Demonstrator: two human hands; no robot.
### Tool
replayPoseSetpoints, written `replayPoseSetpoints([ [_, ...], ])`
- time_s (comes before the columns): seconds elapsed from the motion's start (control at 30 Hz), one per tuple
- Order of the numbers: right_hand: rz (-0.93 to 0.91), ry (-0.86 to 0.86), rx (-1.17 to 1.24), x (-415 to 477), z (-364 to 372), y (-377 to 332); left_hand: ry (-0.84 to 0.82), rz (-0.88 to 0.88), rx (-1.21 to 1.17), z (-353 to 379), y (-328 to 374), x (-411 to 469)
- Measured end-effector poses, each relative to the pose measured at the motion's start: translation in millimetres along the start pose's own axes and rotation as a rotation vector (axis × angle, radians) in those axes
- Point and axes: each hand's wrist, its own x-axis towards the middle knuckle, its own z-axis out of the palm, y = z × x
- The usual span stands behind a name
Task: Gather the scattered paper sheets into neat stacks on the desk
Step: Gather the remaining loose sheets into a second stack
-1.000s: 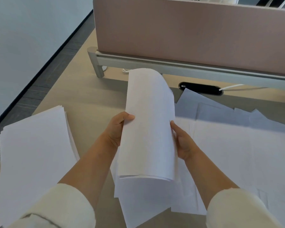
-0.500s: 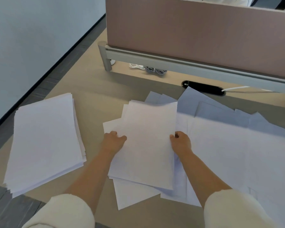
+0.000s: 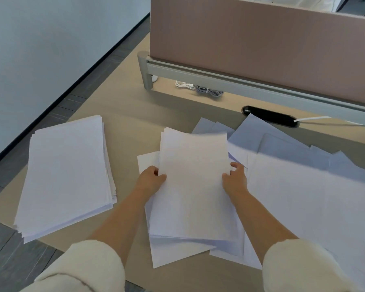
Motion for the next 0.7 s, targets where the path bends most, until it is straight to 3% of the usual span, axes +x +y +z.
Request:
replayPoseSetpoints([
  [0.17, -0.103, -0.027, -0.159, 1, -3, -6, -0.138, -0.094, 0.037, -9, -3, -11],
  [0.37, -0.145, -0.093, -0.272, -7, 8, 3, 0.047, -0.201, 0.18, -9, -21, -28],
  [0.57, -0.111, -0.023, -0.33, -14, 19, 11, 0.071, -0.292, -0.152, -2, -36, -44],
  [0.7, -0.115, -0.076, -0.371, -16, 22, 7, 0.081, -0.344, -0.3, -2, -42, -47],
])
